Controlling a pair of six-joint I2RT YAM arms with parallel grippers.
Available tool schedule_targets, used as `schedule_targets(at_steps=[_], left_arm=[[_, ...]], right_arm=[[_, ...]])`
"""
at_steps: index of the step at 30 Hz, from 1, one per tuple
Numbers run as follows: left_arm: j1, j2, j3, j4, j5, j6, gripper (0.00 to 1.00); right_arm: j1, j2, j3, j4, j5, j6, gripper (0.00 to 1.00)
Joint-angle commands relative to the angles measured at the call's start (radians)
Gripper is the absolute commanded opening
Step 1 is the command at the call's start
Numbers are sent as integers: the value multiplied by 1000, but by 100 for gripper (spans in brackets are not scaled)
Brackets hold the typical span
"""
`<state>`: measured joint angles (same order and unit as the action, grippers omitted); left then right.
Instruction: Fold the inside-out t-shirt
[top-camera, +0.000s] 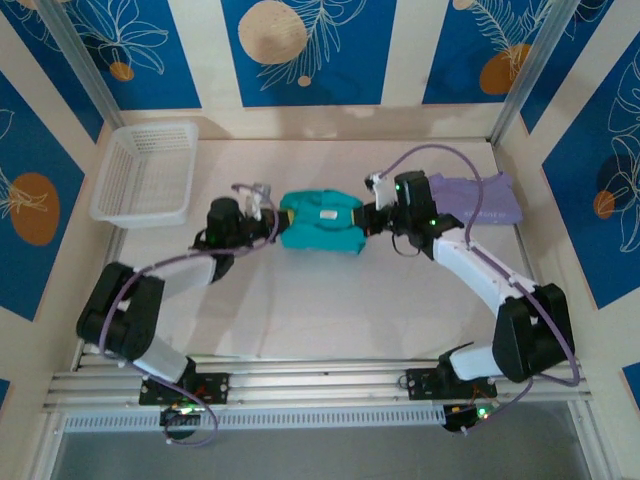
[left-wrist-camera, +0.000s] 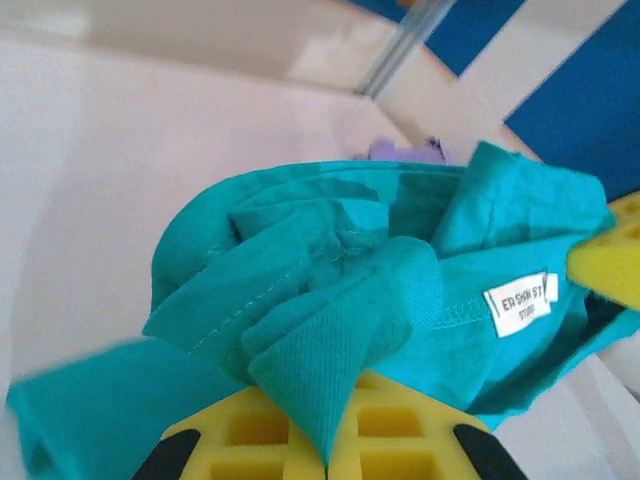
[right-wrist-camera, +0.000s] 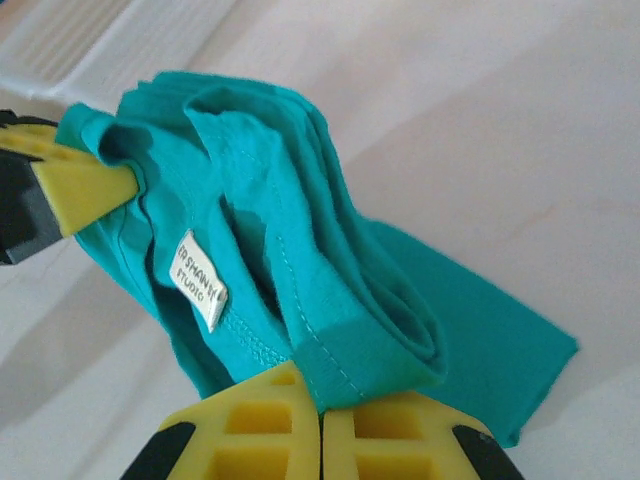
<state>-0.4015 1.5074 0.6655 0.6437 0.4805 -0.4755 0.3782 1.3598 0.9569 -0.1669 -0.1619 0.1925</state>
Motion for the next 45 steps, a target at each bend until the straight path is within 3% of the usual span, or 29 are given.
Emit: schedule_targets(at_steps=[1, 5, 13, 21, 26, 28, 31, 34, 36, 40, 45], left_arm=[[-34, -140, -122, 58, -14, -35, 0], [-51, -216, -168, -98, -52, -27, 0], [-45, -97, -81, -261, -229, 9, 0], [-30, 100, -7, -191, -306, 99, 3], [-18, 206, 59, -179, -346, 117, 15], [-18, 208, 83, -217, -346, 116, 32], [-19, 161, 81, -268, -345, 100, 47], [-19, 81, 57, -344, -367, 87, 59], [-19, 38, 38, -390, -351, 73, 62], [-20, 20, 18, -452, -242, 37, 63], [-22, 48, 1, -460, -197, 24, 55]], right_arm=[[30, -74, -72, -12, -49, 90, 4], [47, -57, -89, -69, -56, 128, 4], [37, 205, 69, -194, 15, 116, 4], [20, 506, 252, -256, 105, 104, 11], [15, 576, 358, -323, 191, 72, 32], [15, 541, 378, -354, 229, 47, 40], [8, 454, 346, -383, 258, 39, 48], [-10, 353, 252, -374, 193, 79, 56], [-28, 308, 180, -349, 88, 135, 69], [-31, 279, 72, -266, -40, 241, 81], [-27, 327, 19, -153, -121, 336, 88]])
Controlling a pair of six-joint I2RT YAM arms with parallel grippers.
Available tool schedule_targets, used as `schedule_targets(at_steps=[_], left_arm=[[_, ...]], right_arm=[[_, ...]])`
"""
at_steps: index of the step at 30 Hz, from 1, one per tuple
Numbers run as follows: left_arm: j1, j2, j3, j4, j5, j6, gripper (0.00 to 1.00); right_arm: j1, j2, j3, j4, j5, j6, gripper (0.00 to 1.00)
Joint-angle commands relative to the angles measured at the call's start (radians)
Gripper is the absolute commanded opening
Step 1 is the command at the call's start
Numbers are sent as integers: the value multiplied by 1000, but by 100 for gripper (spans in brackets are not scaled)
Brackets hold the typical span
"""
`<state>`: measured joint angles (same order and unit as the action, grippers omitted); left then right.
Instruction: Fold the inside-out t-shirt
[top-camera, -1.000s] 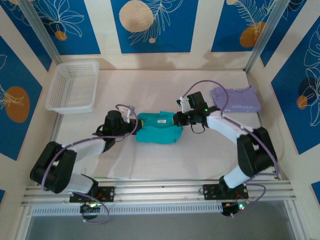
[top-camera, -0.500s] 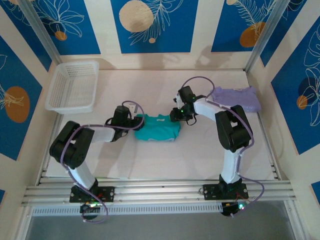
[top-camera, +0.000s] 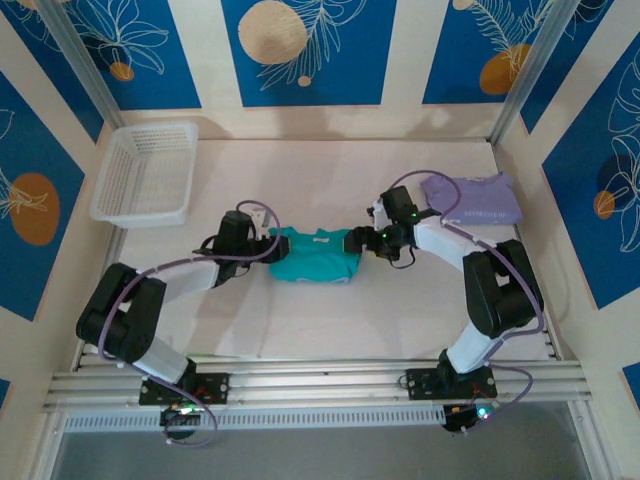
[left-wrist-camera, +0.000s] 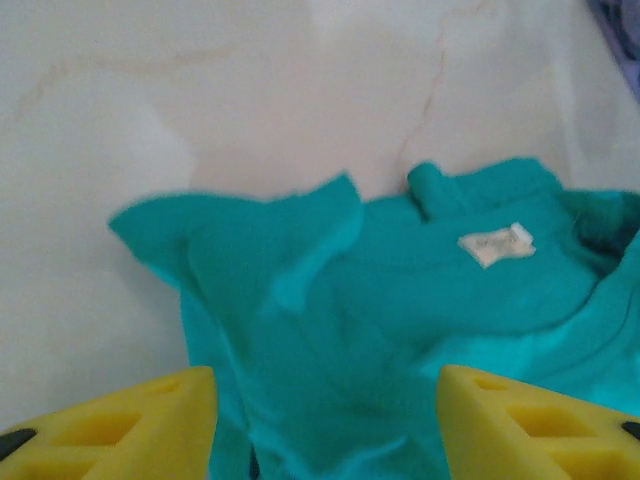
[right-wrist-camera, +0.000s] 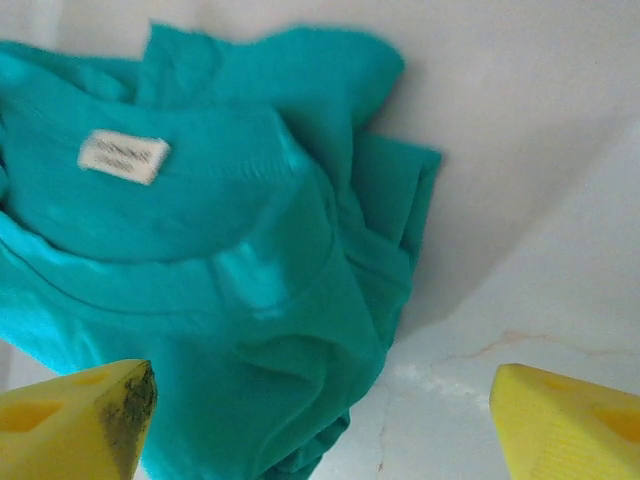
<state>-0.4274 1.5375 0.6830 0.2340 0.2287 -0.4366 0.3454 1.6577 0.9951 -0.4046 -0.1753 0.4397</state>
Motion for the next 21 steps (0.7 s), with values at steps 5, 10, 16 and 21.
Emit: schedule_targets(at_steps=[5, 10, 16, 21], left_arm=[[3, 62, -41, -8, 86, -33, 43], [1, 114, -60, 49, 114, -52, 38], [3, 130, -69, 57, 72, -59, 31], [14, 69, -60, 38, 47, -69, 49]], right_arm=[[34, 94, -43, 183, -154, 163, 87], [54, 166, -30, 234, -164, 204, 75], [52, 170, -31, 284, -173, 213, 38], [11, 99, -7, 227, -152, 124, 6]])
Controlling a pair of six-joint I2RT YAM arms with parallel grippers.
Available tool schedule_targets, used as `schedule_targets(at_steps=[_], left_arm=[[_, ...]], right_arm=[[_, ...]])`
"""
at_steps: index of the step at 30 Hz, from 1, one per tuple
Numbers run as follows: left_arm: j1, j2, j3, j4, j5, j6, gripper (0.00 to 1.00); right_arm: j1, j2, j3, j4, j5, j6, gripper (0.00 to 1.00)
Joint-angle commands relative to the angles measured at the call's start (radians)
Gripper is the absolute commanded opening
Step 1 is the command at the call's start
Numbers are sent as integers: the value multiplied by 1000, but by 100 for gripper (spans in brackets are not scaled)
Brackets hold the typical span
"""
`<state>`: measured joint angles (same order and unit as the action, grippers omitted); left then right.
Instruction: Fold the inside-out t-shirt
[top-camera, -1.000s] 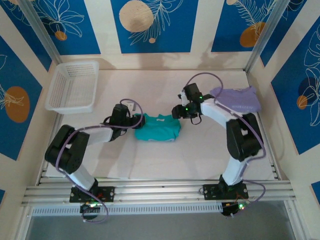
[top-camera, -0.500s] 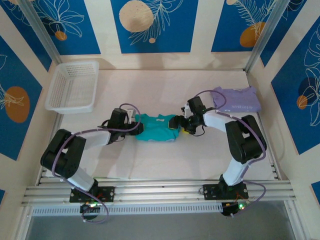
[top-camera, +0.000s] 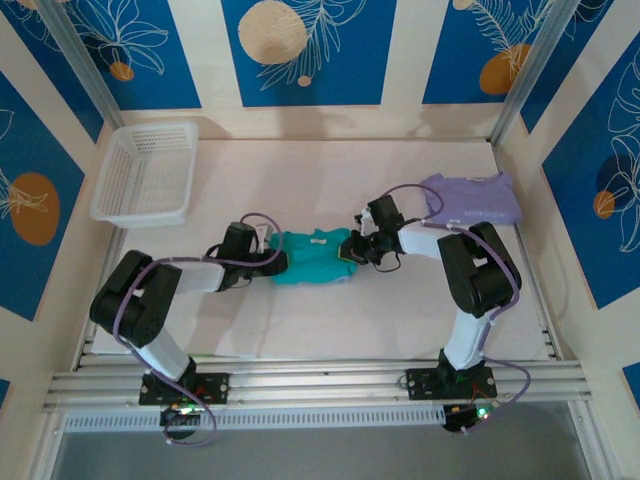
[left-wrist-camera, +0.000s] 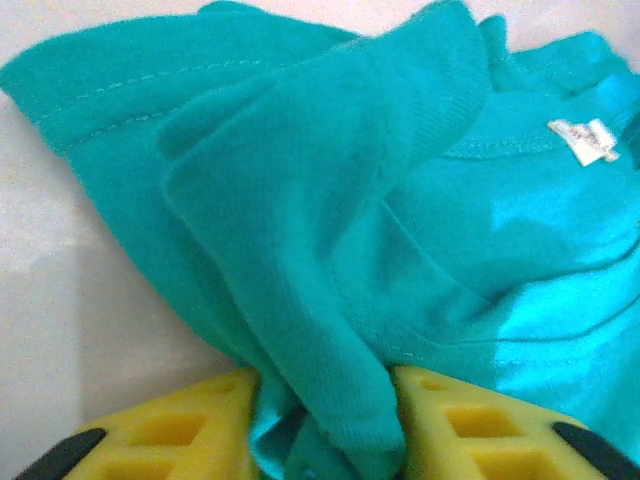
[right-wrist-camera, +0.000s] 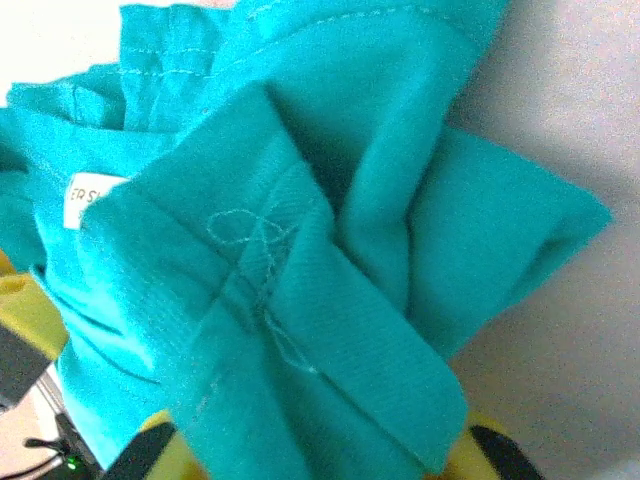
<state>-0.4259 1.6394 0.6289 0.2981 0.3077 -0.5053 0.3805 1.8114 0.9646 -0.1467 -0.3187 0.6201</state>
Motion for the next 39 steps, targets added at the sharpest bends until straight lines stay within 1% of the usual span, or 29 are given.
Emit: schedule_targets(at_steps=[1, 2, 5, 8, 12, 13, 18, 20, 23, 27, 32, 39], left_arm=[[18, -66, -4, -43, -47, -1, 55], [23, -96, -3, -59, -61, 0, 58], [38, -202, 2, -133, -109, 8, 64], [44, -284, 13, -203, -136, 11, 66], [42, -343, 30, -243, -105, -7, 66], [43, -350, 33, -247, -97, -10, 66], [41, -361, 52, -282, -91, 6, 66], [41, -354, 52, -281, -93, 9, 66], [42, -332, 52, -265, -87, 2, 66], [42, -291, 62, -250, -74, -7, 65], [42, -244, 77, -225, -56, -26, 65], [42, -206, 106, -230, -42, -28, 64]], right_arm=[[-37, -77, 39, -75, 12, -94, 3], [-46, -98, 55, -119, 34, -134, 0], [-87, -160, 127, -292, 138, -288, 0], [-141, -187, 229, -472, 280, -431, 0], [-215, -189, 381, -632, 487, -565, 0], [-234, -188, 414, -659, 506, -590, 0], [-322, -197, 551, -717, 511, -718, 0], [-347, -189, 599, -729, 527, -754, 0], [-380, -166, 661, -735, 517, -802, 0], [-409, -123, 762, -769, 524, -839, 0], [-447, -91, 867, -798, 498, -857, 0], [-541, 10, 938, -802, 553, -882, 0]])
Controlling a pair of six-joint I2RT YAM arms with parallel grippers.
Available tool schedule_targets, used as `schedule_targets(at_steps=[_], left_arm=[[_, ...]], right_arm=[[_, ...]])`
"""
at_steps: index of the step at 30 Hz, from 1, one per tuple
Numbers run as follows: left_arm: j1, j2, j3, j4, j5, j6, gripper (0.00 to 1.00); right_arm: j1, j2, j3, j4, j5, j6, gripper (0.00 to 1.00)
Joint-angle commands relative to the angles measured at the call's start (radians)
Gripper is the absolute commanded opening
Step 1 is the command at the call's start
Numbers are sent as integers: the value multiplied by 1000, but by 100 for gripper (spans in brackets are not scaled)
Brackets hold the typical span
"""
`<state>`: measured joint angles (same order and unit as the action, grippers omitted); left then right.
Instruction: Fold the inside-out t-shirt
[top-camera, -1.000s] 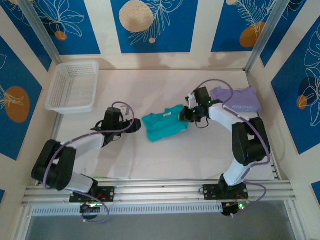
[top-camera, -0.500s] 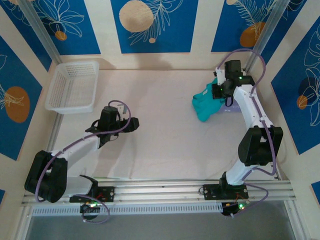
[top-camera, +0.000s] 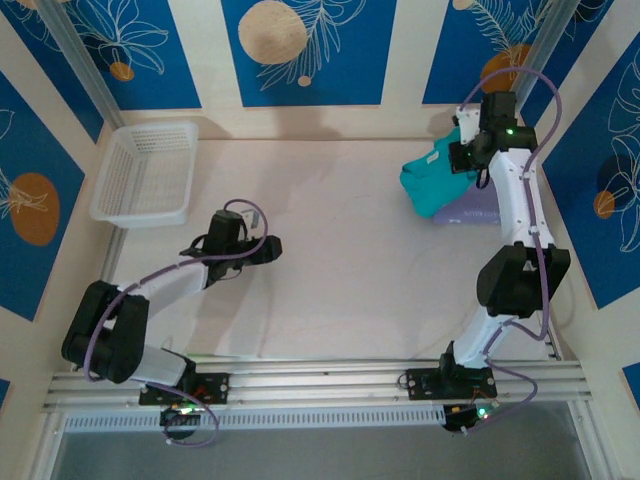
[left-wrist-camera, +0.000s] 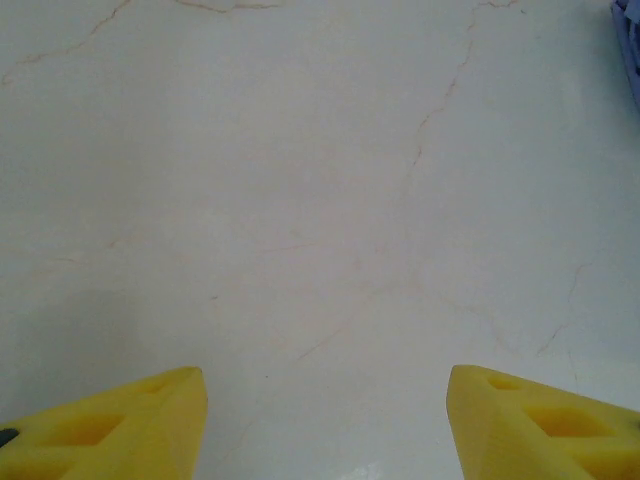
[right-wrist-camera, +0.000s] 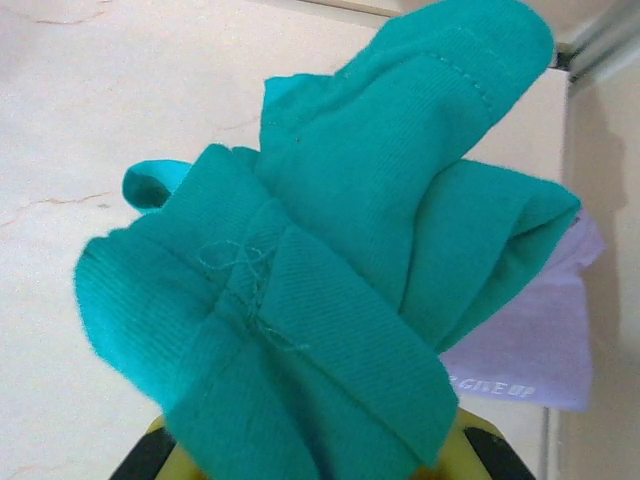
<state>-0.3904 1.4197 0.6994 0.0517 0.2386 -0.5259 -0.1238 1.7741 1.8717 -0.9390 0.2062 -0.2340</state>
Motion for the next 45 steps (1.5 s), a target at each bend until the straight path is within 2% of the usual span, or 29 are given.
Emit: schedule_targets(at_steps=[1, 4, 7, 8, 11, 12, 13, 17, 21, 24, 26, 31, 33, 35, 38, 41, 43, 45], left_arm=[[6, 18, 39, 15, 27, -6, 64], [7, 33, 46, 11, 28, -3, 64], [6, 43, 49, 13, 31, -3, 64], [6, 43, 49, 11, 31, -3, 64], [7, 43, 50, 4, 33, 0, 64], [7, 41, 51, 2, 34, 0, 64], [6, 41, 51, -1, 33, 2, 64], [6, 27, 53, -16, 16, 12, 65], [8, -25, 50, -59, -48, 41, 66], [10, -97, 38, -89, -130, 81, 68], [10, -159, 21, -102, -215, 115, 72], [16, -340, -57, -83, -484, 201, 90], [21, -415, -115, -37, -601, 248, 97], [27, -466, -176, 35, -678, 306, 100], [45, -480, -245, 127, -751, 394, 100], [86, -416, -279, 203, -774, 470, 100], [127, -344, -294, 276, -747, 507, 100], [172, -252, -327, 426, -674, 542, 100]], right_arm=[[-51, 67, 29, -1, 39, -30, 0], [-89, 144, 19, 59, 96, -38, 2], [-119, 260, 27, 141, 207, -43, 16], [-131, 303, 36, 168, 264, -31, 25], [-157, 423, 138, 165, 406, 23, 43], [-159, 444, 167, 171, 445, 29, 46], [-159, 452, 179, 186, 462, 31, 49], [-134, 421, 204, 196, 463, 52, 75], [-84, 297, 140, 209, 476, 81, 85], [-44, 141, 5, 236, 418, 150, 89], [1, -10, -153, 292, 349, 204, 93], [169, -398, -664, 578, 121, 308, 99], [239, -523, -848, 694, 91, 348, 99], [281, -601, -997, 808, 90, 395, 99], [317, -638, -1186, 983, 142, 423, 99], [334, -602, -1313, 1162, 182, 361, 99], [331, -546, -1378, 1300, 201, 335, 99], [329, -476, -1414, 1415, 191, 317, 99]])
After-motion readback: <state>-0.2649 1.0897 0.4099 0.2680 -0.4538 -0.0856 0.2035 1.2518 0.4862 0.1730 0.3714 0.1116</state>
